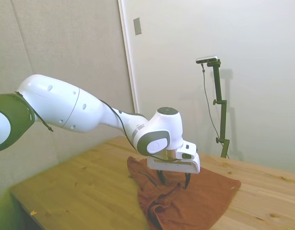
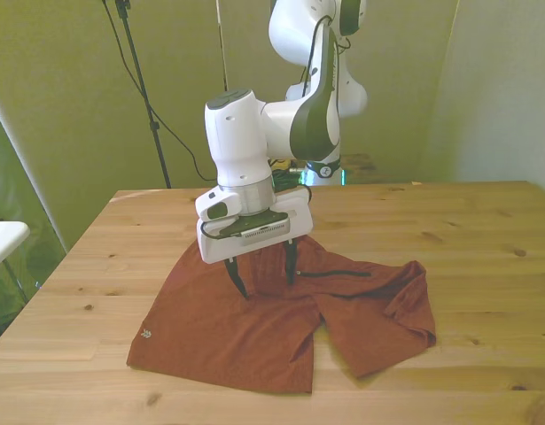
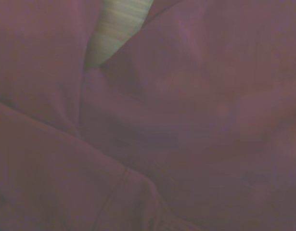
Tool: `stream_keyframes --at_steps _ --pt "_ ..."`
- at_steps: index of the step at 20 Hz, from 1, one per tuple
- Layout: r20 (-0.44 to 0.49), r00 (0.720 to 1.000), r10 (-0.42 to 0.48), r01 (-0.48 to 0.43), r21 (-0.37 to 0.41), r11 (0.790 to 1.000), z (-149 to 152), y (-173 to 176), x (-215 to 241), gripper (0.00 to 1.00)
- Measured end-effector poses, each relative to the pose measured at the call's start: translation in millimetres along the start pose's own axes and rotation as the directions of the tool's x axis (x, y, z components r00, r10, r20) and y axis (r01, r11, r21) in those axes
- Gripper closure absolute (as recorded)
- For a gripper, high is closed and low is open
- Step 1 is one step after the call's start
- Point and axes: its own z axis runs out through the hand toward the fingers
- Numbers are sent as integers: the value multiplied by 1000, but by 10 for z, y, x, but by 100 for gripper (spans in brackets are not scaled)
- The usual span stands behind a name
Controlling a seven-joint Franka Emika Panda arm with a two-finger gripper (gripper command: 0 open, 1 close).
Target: Unfold the shorts
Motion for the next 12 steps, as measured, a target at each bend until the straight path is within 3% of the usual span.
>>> stream_keyframes --at_steps 12 --pt "-1 1000 6 -6 -2 1000 7 42 0 100"
